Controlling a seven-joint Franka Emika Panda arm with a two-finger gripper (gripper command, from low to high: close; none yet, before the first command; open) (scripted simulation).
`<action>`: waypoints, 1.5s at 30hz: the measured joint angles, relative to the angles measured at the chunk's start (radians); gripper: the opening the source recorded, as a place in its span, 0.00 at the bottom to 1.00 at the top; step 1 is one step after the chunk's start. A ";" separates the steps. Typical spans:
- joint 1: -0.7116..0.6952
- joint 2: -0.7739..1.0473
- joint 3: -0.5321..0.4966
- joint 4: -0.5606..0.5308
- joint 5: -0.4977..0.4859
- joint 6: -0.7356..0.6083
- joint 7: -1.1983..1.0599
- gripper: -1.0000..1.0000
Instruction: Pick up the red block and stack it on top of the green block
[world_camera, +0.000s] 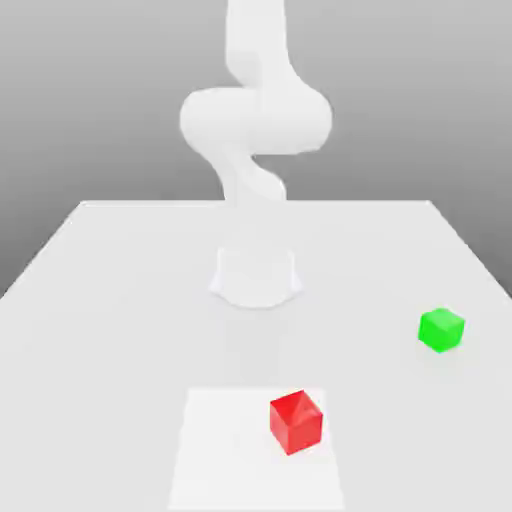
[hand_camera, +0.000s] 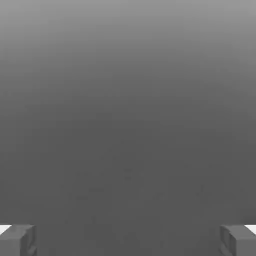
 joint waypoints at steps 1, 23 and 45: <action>0.013 0.042 -0.007 -0.022 0.005 0.024 -0.020 0.50; 0.144 0.843 -0.022 -0.380 0.003 0.510 -0.305 0.50; 0.334 0.684 0.100 -0.430 0.043 0.397 -0.367 0.00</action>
